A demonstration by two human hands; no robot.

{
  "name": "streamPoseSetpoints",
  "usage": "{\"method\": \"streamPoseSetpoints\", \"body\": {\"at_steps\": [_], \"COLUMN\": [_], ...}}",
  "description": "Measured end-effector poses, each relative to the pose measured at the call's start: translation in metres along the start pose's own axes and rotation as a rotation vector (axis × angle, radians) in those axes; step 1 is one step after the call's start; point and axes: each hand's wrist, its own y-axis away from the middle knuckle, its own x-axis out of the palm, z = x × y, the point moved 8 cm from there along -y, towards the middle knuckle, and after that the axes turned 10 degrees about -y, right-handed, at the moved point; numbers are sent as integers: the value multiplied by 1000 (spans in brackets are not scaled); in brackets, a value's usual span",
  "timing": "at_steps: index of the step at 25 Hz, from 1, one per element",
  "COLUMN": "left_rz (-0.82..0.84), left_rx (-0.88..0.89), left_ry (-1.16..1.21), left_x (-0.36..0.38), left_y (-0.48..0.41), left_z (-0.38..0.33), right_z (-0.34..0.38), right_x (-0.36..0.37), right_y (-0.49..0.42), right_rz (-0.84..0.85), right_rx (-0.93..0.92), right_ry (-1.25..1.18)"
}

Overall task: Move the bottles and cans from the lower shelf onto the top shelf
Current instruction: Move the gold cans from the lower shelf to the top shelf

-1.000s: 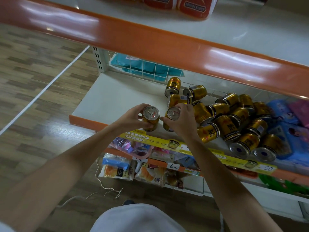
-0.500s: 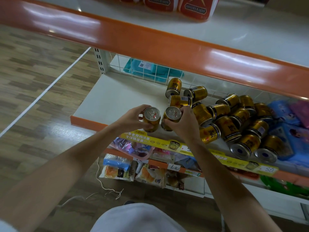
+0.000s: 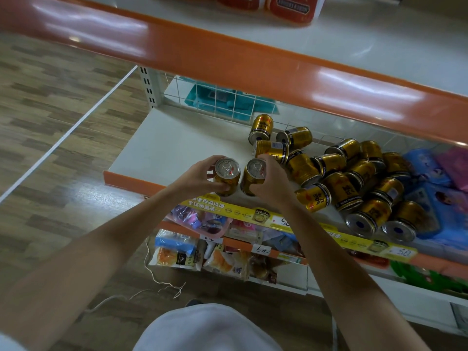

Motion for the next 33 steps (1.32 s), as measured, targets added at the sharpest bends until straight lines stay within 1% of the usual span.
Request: {"method": "streamPoseSetpoints", "body": {"at_steps": [3, 6, 9, 12, 14, 19, 25, 29, 33], "left_rz": [-15, -88, -167, -253, -275, -252, -235, -188, -121], "left_rx": [-41, -66, -67, -99, -113, -143, -215, -191, -143], "left_ry": [113, 224, 319, 311, 285, 265, 421, 423, 390], "left_x": [7, 17, 27, 30, 28, 18, -1, -8, -7], "left_y": [3, 9, 9, 7, 4, 0, 0, 0, 7], "left_z": [1, 0, 0, 2, 5, 5, 6, 2, -11], "right_z": [0, -5, -16, -27, -35, -32, -17, -7, 10], "right_x": [-1, 0, 9, 20, 23, 22, 23, 25, 21], "right_y": [1, 2, 3, 4, 1, 0, 2, 7, 20], "right_rz": [-62, -102, -108, -118, -135, -191, -221, -308, -358], "right_rx": [-8, 52, 114, 170, 171, 133, 173, 196, 132], "right_ry": [-83, -202, -343, -401, -430, -425, -573, -593, -550]}}
